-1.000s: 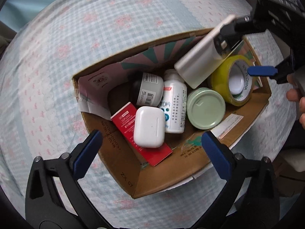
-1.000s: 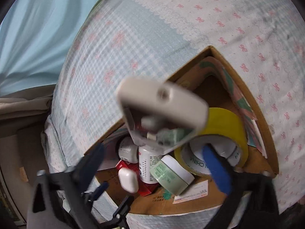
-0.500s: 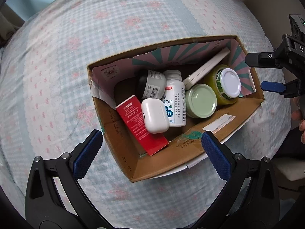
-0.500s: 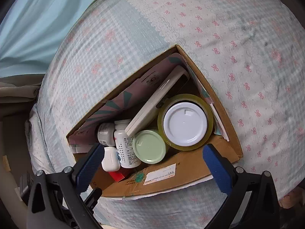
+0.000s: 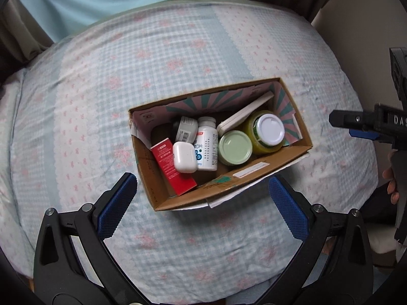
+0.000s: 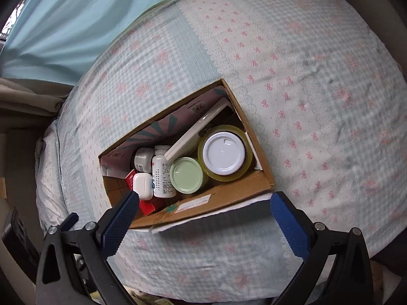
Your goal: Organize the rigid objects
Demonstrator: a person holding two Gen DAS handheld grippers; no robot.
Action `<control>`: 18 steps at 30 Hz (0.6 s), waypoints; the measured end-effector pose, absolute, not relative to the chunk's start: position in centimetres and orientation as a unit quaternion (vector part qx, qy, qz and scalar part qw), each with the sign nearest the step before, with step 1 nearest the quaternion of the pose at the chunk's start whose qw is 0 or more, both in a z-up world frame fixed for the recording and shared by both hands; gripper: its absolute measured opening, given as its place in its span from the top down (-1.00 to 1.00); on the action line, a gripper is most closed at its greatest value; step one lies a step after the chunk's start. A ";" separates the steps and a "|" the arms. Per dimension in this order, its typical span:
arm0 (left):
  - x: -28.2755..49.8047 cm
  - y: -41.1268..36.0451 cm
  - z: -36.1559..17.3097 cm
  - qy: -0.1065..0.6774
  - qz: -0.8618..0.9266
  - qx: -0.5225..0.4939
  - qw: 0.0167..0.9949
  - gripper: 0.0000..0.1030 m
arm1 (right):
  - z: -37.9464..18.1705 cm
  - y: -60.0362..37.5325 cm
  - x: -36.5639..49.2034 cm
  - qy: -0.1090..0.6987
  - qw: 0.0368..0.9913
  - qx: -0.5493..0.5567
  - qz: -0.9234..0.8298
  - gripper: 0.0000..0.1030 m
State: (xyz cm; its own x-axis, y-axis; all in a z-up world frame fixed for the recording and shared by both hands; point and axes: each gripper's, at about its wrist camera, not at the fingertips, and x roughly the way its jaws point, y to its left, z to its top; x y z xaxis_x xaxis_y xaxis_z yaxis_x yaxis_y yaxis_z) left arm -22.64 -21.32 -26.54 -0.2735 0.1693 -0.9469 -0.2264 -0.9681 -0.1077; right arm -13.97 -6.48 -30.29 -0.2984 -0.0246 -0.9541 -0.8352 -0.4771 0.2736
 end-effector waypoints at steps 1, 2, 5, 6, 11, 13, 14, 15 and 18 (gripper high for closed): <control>-22.4 -21.1 -25.5 0.017 0.801 -0.586 0.118 -1.00 | -29.1 -6.6 -13.4 0.399 0.294 -0.516 0.699 -1.00; -22.1 -20.7 -24.4 0.011 0.807 -0.580 0.112 -1.00 | -27.9 -6.8 -12.9 0.379 0.295 -0.516 0.709 -1.00; -21.0 -19.7 -20.2 -0.009 0.826 -0.555 0.099 -1.00 | -23.7 -7.1 -11.1 0.320 0.301 -0.509 0.740 -1.00; -20.6 -19.3 -18.6 -0.014 0.834 -0.544 0.095 -1.00 | -22.1 -7.3 -10.5 0.299 0.305 -0.503 0.751 -1.00; -17.8 -16.5 -10.2 -0.025 0.879 -0.471 0.063 -1.00 | -13.9 -8.3 -7.2 0.211 0.328 -0.456 0.800 -0.99; -16.0 -15.5 -7.2 -0.034 0.898 -0.436 0.051 -1.00 | -10.8 -8.9 -5.8 0.185 0.334 -0.434 0.816 -0.99; -15.0 -15.0 -5.9 -0.036 0.906 -0.419 0.045 -1.00 | -9.3 -9.2 -5.1 0.174 0.337 -0.422 0.823 -0.99; -14.2 -14.6 -4.8 -0.037 0.913 -0.405 0.039 -1.00 | -8.1 -9.6 -4.3 0.166 0.341 -0.409 0.830 -0.99; -11.7 -13.3 -2.9 -0.033 0.926 -0.375 0.025 -1.00 | -5.2 -10.4 -2.2 0.150 0.348 -0.380 0.844 -0.99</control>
